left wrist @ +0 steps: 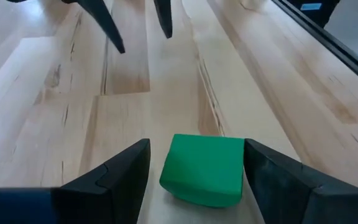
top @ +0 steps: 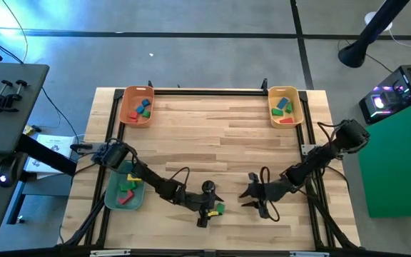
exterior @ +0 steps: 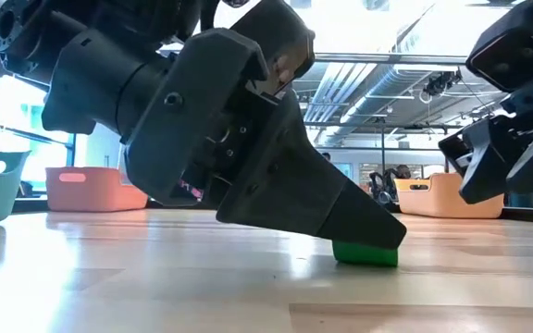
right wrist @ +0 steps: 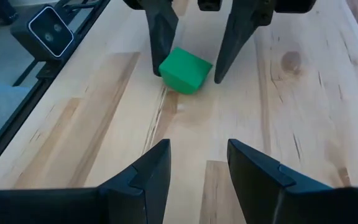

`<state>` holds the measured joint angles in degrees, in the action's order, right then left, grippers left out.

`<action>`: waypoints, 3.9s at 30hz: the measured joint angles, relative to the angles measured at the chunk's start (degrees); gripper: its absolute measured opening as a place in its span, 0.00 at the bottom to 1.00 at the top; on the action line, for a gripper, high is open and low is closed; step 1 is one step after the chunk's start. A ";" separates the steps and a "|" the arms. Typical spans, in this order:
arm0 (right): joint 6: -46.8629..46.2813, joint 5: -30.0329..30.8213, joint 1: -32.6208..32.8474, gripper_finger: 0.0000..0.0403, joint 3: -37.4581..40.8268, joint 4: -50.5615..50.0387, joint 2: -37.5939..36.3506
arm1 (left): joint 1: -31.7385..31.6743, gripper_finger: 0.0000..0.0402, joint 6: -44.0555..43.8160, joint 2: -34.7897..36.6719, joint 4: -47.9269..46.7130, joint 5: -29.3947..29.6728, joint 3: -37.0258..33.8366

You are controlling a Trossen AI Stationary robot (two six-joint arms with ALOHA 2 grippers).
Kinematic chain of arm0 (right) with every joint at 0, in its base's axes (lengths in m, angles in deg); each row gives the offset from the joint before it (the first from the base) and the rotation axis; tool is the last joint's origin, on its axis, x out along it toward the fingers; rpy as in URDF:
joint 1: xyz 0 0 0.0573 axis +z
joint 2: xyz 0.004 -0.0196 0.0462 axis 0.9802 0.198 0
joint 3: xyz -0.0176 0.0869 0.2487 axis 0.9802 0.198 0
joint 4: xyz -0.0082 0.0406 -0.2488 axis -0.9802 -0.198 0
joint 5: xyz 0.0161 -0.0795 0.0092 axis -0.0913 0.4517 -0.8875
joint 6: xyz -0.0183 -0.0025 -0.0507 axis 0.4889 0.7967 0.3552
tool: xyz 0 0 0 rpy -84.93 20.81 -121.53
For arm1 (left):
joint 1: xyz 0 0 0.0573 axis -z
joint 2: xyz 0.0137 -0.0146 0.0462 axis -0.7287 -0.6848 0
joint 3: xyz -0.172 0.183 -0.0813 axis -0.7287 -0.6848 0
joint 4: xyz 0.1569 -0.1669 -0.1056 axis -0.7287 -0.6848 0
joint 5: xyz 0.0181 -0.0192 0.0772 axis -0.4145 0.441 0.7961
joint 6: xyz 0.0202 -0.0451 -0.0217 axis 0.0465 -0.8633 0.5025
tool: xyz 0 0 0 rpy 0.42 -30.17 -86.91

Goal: Sort blocks by size
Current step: Put the green half circle block into the orange bin, then return to Home Position

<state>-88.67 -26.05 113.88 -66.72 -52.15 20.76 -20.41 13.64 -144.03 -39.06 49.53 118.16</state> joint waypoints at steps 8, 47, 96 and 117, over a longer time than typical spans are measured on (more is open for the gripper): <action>0.55 0.02 0.12 0.38 0.00 0.01 0.00 | 0.04 0.59 -1.49 -0.07 -1.66 0.08 0.02; -0.04 4.35 0.12 0.38 0.00 -0.63 0.00 | 1.00 0.35 -1.28 -0.55 -2.85 5.33 2.51; 1.27 10.62 -0.82 0.38 0.02 -2.70 0.00 | -70.15 0.49 -15.99 31.08 -97.32 17.08 2.43; -13.71 15.80 5.50 0.38 0.02 -28.38 -9.25 | -61.64 0.59 1.68 69.94 -55.13 0.71 -19.27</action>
<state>-102.38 -10.25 119.38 -66.70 -80.53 11.51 -82.05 15.32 -74.09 -94.19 50.24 98.90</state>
